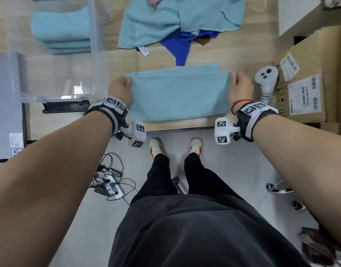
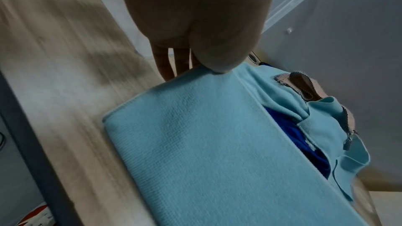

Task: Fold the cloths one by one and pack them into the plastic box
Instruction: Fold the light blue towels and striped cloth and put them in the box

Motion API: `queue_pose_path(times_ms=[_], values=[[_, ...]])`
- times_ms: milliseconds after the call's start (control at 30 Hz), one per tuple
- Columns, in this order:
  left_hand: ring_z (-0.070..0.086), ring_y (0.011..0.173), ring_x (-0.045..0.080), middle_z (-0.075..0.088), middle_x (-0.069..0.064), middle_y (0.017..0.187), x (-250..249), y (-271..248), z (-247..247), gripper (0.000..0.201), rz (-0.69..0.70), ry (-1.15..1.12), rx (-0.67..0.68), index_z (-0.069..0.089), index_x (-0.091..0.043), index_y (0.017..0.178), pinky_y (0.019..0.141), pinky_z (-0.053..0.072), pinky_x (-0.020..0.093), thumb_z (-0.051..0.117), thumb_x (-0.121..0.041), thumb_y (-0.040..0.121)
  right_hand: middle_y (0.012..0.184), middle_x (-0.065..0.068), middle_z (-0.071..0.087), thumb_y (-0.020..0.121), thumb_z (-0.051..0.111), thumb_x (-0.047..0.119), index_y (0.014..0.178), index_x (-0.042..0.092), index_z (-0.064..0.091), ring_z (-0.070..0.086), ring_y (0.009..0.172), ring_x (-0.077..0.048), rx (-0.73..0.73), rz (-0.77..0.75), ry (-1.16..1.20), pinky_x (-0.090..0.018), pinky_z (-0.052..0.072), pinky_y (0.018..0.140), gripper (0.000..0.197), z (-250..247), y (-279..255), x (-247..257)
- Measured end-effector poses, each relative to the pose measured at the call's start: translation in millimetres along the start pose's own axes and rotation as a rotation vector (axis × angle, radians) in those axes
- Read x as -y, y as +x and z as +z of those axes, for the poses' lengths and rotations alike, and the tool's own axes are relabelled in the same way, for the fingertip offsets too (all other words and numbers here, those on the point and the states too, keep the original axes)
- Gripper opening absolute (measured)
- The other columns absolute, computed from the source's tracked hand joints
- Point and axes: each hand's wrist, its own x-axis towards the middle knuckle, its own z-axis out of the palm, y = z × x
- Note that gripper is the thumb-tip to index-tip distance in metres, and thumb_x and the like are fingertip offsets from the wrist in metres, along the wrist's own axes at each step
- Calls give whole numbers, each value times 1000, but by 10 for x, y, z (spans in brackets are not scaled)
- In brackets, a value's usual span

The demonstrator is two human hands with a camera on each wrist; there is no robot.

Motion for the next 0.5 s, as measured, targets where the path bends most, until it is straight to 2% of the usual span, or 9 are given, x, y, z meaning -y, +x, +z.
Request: queue_pose_path(times_ms=[100, 167, 233, 333, 433, 500], values=[[56, 99, 39, 61, 23, 106, 14, 91, 27, 36, -44, 5, -34, 55, -2, 102, 79, 39, 36, 32, -30, 103, 90, -19, 58, 102, 36, 27, 89, 7, 51, 52, 82, -31, 10, -23, -5, -29, 21, 62, 28, 24, 134, 105], [56, 98, 39, 61, 23, 105, 15, 160, 43, 35, -76, -14, -37, 55, -3, 102, 78, 40, 36, 33, -29, 103, 84, -11, 53, 102, 36, 27, 91, 7, 51, 45, 76, -25, 31, -21, -7, -29, 20, 60, 27, 62, 231, 168], [55, 96, 35, 61, 22, 106, 21, 217, 59, 33, -105, -21, -33, 55, -4, 104, 75, 37, 32, 34, -29, 103, 85, -9, 53, 102, 37, 28, 100, 5, 55, 45, 77, -24, 51, -20, -7, -29, 25, 62, 29, 116, 320, 201], [54, 93, 31, 61, 18, 112, 43, 314, 88, 32, -155, -24, -25, 58, -9, 111, 75, 35, 27, 35, -29, 103, 92, -12, 61, 101, 38, 28, 105, 6, 58, 52, 83, -26, 75, -27, -32, -30, 33, 67, 30, 206, 458, 217], [46, 84, 29, 61, 17, 111, 44, 393, 99, 29, -184, -14, -25, 58, -9, 108, 73, 34, 27, 37, -27, 102, 105, -16, 65, 101, 38, 27, 109, 6, 59, 58, 94, -31, 105, 3, -83, -33, 40, 74, 31, 285, 567, 241], [45, 84, 28, 61, 16, 110, 47, 427, 109, 28, -193, -1, -31, 59, -9, 106, 74, 35, 27, 38, -28, 101, 110, -17, 65, 101, 38, 26, 111, 6, 60, 58, 100, -33, 138, 27, -132, -32, 41, 78, 31, 326, 613, 245]])
